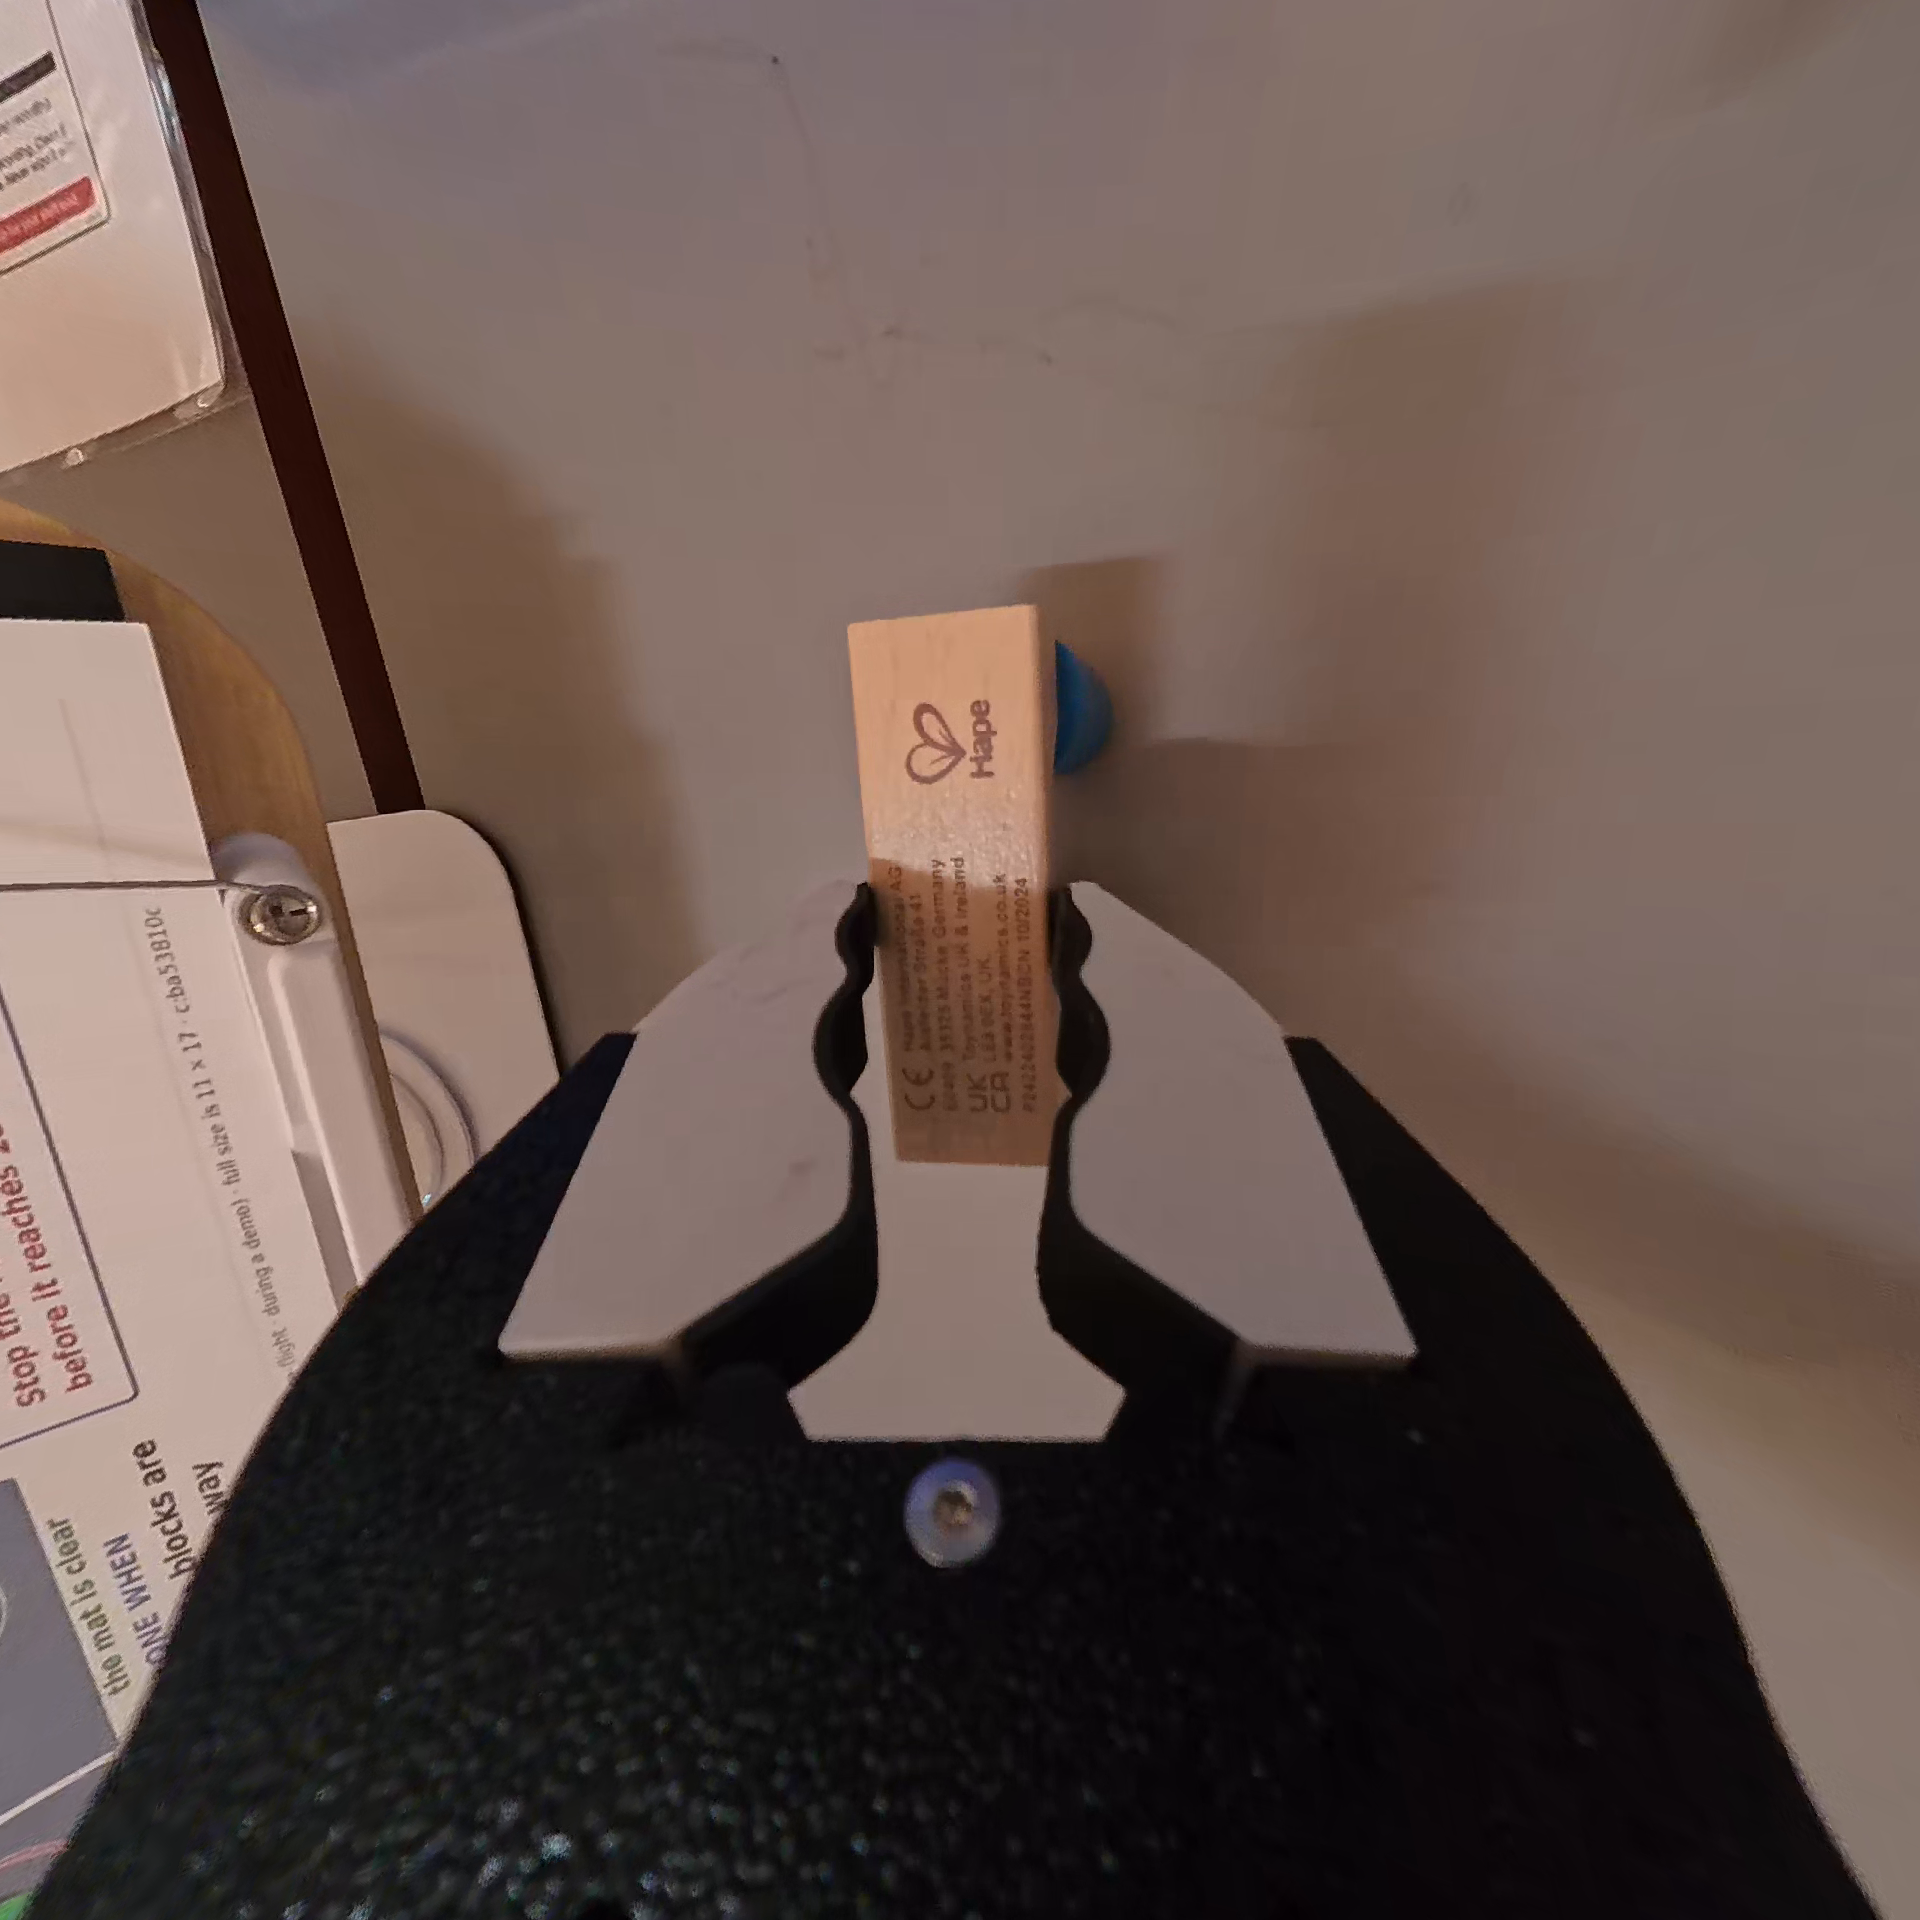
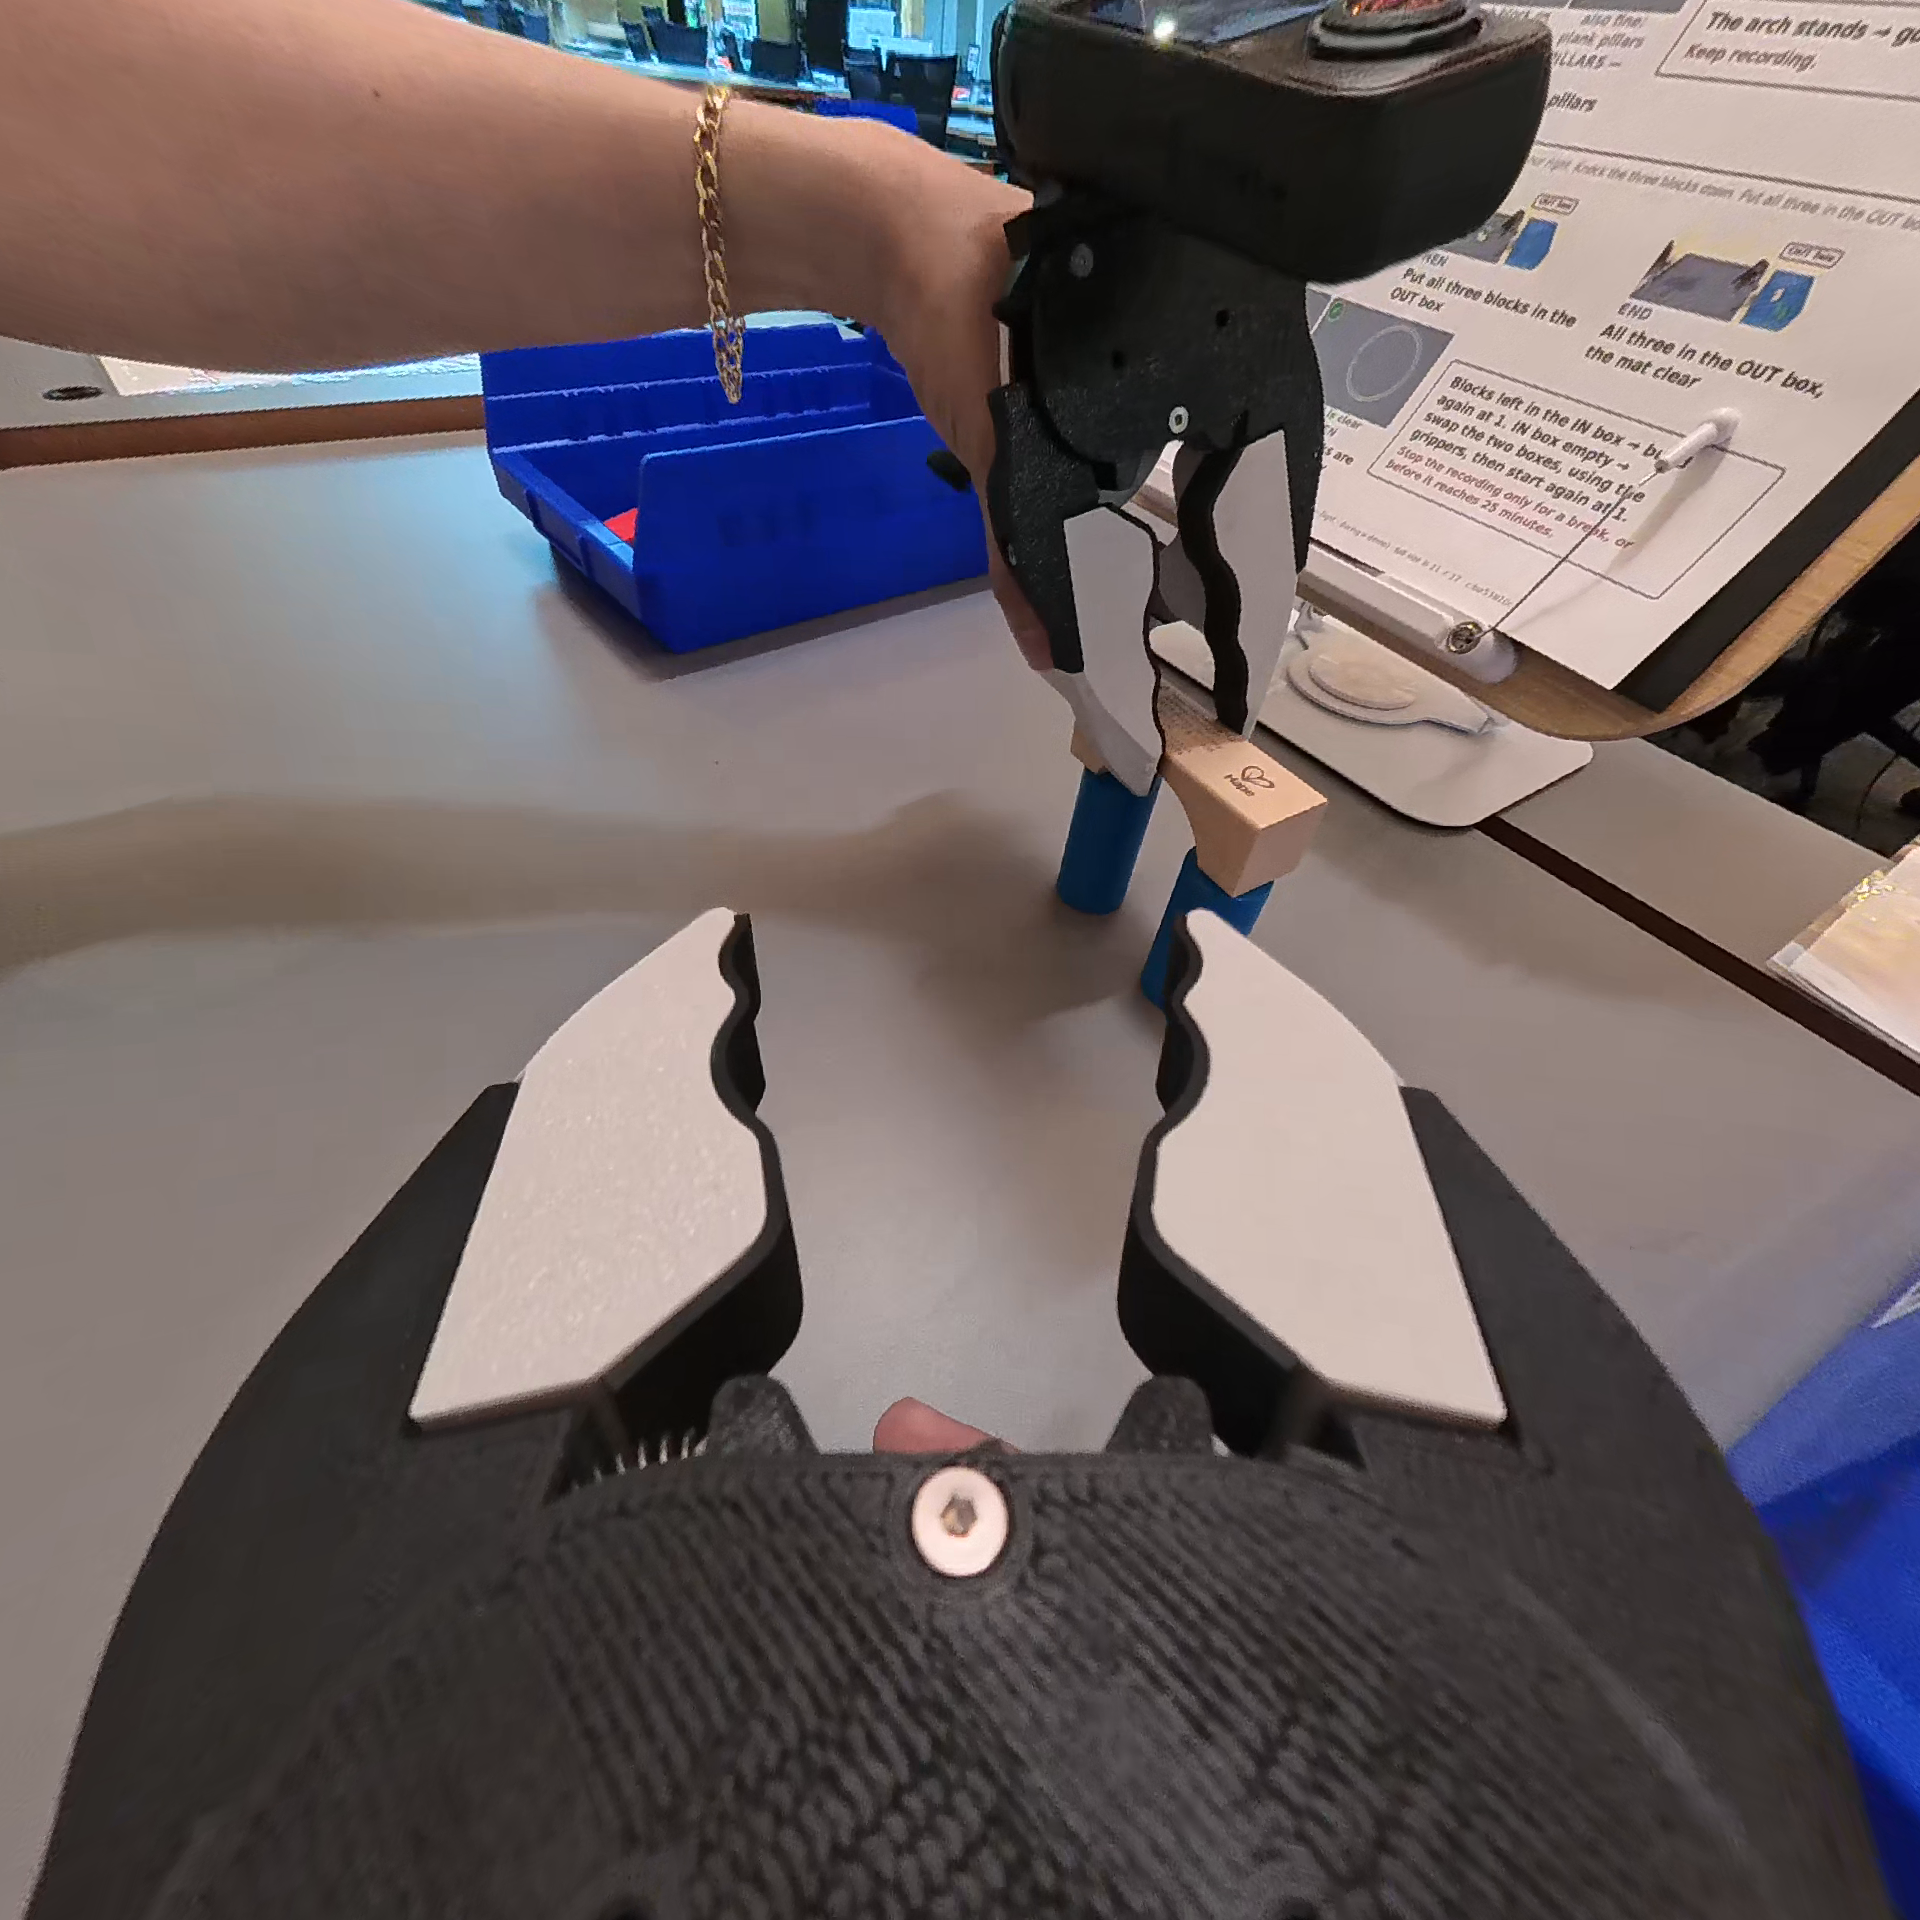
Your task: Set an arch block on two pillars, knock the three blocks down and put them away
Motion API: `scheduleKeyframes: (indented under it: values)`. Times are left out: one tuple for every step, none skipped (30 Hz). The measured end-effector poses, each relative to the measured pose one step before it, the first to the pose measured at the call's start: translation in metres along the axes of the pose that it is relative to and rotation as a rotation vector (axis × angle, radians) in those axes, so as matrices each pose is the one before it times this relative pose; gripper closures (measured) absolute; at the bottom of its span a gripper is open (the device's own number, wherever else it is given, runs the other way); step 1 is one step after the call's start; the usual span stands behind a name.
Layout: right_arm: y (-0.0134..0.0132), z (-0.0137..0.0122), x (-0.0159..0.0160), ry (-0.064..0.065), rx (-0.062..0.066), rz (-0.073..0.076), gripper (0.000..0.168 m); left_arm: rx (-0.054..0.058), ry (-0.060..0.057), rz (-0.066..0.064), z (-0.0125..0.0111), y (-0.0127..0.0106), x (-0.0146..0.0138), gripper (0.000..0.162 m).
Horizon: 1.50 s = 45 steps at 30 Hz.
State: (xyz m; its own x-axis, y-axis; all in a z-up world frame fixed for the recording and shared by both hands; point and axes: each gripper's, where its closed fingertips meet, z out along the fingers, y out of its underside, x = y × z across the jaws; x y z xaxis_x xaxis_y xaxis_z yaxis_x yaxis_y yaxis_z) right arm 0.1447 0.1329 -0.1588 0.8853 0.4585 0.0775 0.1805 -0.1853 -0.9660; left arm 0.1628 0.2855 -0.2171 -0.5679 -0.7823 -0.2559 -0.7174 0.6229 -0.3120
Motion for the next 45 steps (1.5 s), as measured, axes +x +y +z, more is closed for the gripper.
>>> scheduleKeyframes:
  values:
    - [0.00077,0.0002,0.00014,0.0,-0.0035,0.0002,0.093,0.0007,0.0022,-0.0022,0.00004,-0.00014,0.00015,0.129]
    - [0.00044,0.00013,-0.00025,-0.0014,-0.0025,-0.0005,0.093,0.0021,0.0034,-0.0025,0.00005,-0.00036,0.0003,0.129]
    - [0.00024,0.00006,-0.00019,-0.0012,-0.0014,-0.0002,0.093,0.0021,0.0029,-0.0014,0.00006,-0.00024,0.00037,0.129]
    - [0.00018,-0.00004,-0.00029,-0.0013,-0.0017,-0.0007,0.093,0.0008,0.0008,-0.0018,-0.00004,-0.00007,0.00012,0.129]
    - [0.00004,-0.00007,-0.00008,-0.0003,-0.0012,-0.0007,0.093,0.002,-0.0016,-0.0028,-0.00009,-0.00037,-0.00021,0.129]
    - [0.00007,-0.00007,0.00002,-0.0007,-0.0004,-0.0004,0.093,0.0073,-0.0027,-0.0032,-0.00034,-0.00105,-0.00045,0.129]
    - [0.00031,0.00015,0.00002,-0.0015,-0.001,0.0012,0.093,0.0144,-0.0045,-0.0046,-0.00102,-0.002,-0.00072,0.127]
    - [0.0005,0.00013,0.00031,0.0006,-0.0017,0.0039,0.093,0.0218,-0.0023,-0.011,-0.00186,-0.00327,-0.00068,0.122]
    - [0.00021,0.00025,0.00038,0.0009,-0.0002,0.0055,0.093,0.0265,0.0023,-0.0181,-0.00276,-0.00415,-0.00055,0.12]
    - [-0.00005,0.00035,0.00015,0.0007,0.0018,0.0065,0.093,0.0272,0.0036,-0.0205,-0.00339,-0.00438,-0.00063,0.114]
    - [-0.00034,0.0005,0.00018,0.0025,0.003,0.0069,0.093,0.0297,-0.0014,-0.0207,-0.00432,-0.00491,-0.00128,0.11]
    - [-0.00028,0.00072,0.00046,0.0056,0.0019,0.0064,0.093,0.0367,-0.0077,-0.0226,-0.00551,-0.00566,-0.00204,0.107]
    - [-0.00021,0.00063,0.0009,0.0085,-0.0005,0.0048,0.093,0.046,-0.012,-0.0285,-0.00683,-0.00687,-0.00229,0.104]
    - [0.00002,0.00084,0.00188,0.0158,-0.002,0.0048,0.094,0.0561,-0.0101,-0.0362,-0.00808,-0.00804,-0.00144,0.102]
    - [0.00043,0.00073,0.00309,0.0235,-0.0053,0.0071,0.095,0.0619,-0.0122,-0.0451,-0.00901,-0.00834,-0.00095,0.102]
    - [0.00114,0.00078,0.00403,0.028,-0.0099,0.0082,0.096,0.0593,-0.027,-0.0542,-0.00941,-0.00724,-0.00207,0.103]
    - [0.00198,0.00077,0.00512,0.0333,-0.0156,0.0082,0.097,0.0506,-0.0303,-0.0536,-0.00958,-0.00489,-0.00159,0.104]
    - [0.00221,0.00077,0.00654,0.0407,-0.0177,0.0118,0.097,0.0452,-0.0172,-0.0426,-0.00983,-0.00268,0.00142,0.104]
    - [0.00133,0.00125,0.00755,0.0456,-0.0134,0.0209,0.098,0.0436,-0.0242,-0.0377,-0.01049,-0.00114,0.0015,0.107]
    - [0.00036,0.002,0.00733,0.0428,-0.0065,0.0293,0.101,0.0417,-0.0466,-0.041,-0.01138,0.00039,-0.00097,0.11]
    - [-0.00073,0.00288,0.00578,0.0309,0.0003,0.0287,0.104,0.0362,-0.0534,-0.0424,-0.01188,0.00269,-0.0021,0.114]
    - [-0.00117,0.00362,0.00451,0.022,0.0033,0.0252,0.106,0.0244,-0.0608,-0.0449,-0.01277,0.00561,-0.0037,0.117]
    - [-0.00142,0.00402,0.00371,0.0196,0.003,0.0215,0.109,0.0122,-0.0738,-0.047,-0.01329,0.00852,-0.00649,0.121]
    - [-0.00171,0.00447,0.0029,0.0174,0.0023,0.0141,0.115,0.0123,-0.0665,-0.0381,-0.01367,0.00926,-0.00647,0.124]
    - [-0.0019,0.00495,0.00207,0.015,0.004,0.0037,0.12,0.0216,-0.0421,-0.0252,-0.01378,0.00879,-0.00371,0.13]
    - [-0.00229,0.00528,0.00283,0.0227,0.0068,-0.0009,0.13,0.0289,-0.0282,-0.0239,-0.01407,0.00834,-0.00197,0.138]
    - [-0.00199,0.00524,0.00472,0.0369,0.0081,-0.0017,0.139,0.0316,-0.0255,-0.031,-0.01384,0.00765,-0.00168,0.145]
    - [-0.00111,0.00532,0.00738,0.0535,0.0067,0.0032,0.149,0.0307,-0.0254,-0.0374,-0.01306,0.00674,-0.00172,0.151]
    - [-0.00024,0.00586,0.00739,0.0506,0.0009,0.0131,0.159,0.0299,-0.0217,-0.0381,-0.01211,0.00606,-0.00143,0.157]
    - [0.0025,0.00687,0.00425,0.0266,-0.0183,0.0132,0.168,0.0298,-0.013,-0.0305,-0.01093,0.00543,-0.00014,0.162]
    - [0.00516,0.0079,0.00338,0.0205,-0.0362,0.0162,0.168,0.0236,-0.0119,-0.0195,-0.00977,0.00556,0.00039,0.162]
    - [0.0058,0.00857,0.00393,0.0254,-0.0362,0.0196,0.168,0.0124,-0.0195,-0.0101,-0.00844,0.00629,-0.00048,0.162]
    - [0.00455,0.00824,0.00329,0.0237,-0.0242,0.0241,0.168,0.0029,-0.0218,-0.0018,-0.007,0.00679,-0.0007,0.162]
    - [0.00399,0.00751,0.00225,0.0199,-0.0212,0.0217,0.168,-0.0011,-0.0215,0.002,-0.00564,0.00654,-0.001,0.162]
    - [0.00364,0.00687,0.00238,0.0229,-0.0185,0.0132,0.168,0.0006,-0.0214,0.003,-0.00474,0.00538,-0.00119,0.162]
    - [0.00239,0.0059,0.00223,0.0233,-0.01,0.0069,0.168,0.0038,-0.0164,0.0056,-0.00379,0.00392,-0.00095,0.162]
    - [0.00236,0.00481,0.00139,0.0174,-0.0105,0.0049,0.168,0.0027,-0.0084,0.0081,-0.00325,0.00294,-0.00031,0.162]
    - [0.00199,0.0038,0.00022,0.01,-0.01,0.0009,0.168,-0.002,-0.0052,0.0095,-0.00273,0.00237,-0.0004,0.162]
    - [0.00195,0.00291,0.0004,0.0126,-0.0111,-0.0037,0.168,-0.0036,-0.008,0.0098,-0.00277,0.00193,-0.00122,0.162]
    - [0.00149,0.00196,0.00036,0.0141,-0.0085,-0.0058,0.167,0.0006,-0.009,0.007,-0.00261,0.00113,-0.00165,0.162]
    - [0.00081,0.0012,-0.00038,0.009,-0.002,-0.0058,0.163,0.0079,-0.0028,-0.0006,-0.00258,0.00011,-0.00114,0.162]
    - [0.0007,0.00077,0.00007,0.01,-0.001,-0.0027,0.159,0.0117,0.0048,-0.0084,-0.00228,-0.00041,-0.00028,0.162]
    - [0.00055,0.00063,0.00028,0.0107,0.0001,0.001,0.155,0.013,0.0067,-0.0128,-0.00193,-0.00071,-0.00024,0.162]
    - [0.00068,0.00071,0.00056,0.0126,-0.0018,0.0064,0.154,0.013,0.003,-0.014,-0.00169,-0.00103,-0.00079,0.162]
    - [0.00097,0.00072,0.00088,0.0131,-0.005,0.0057,0.157,0.0103,-0.0037,-0.0107,-0.00144,-0.00104,-0.00197,0.162]
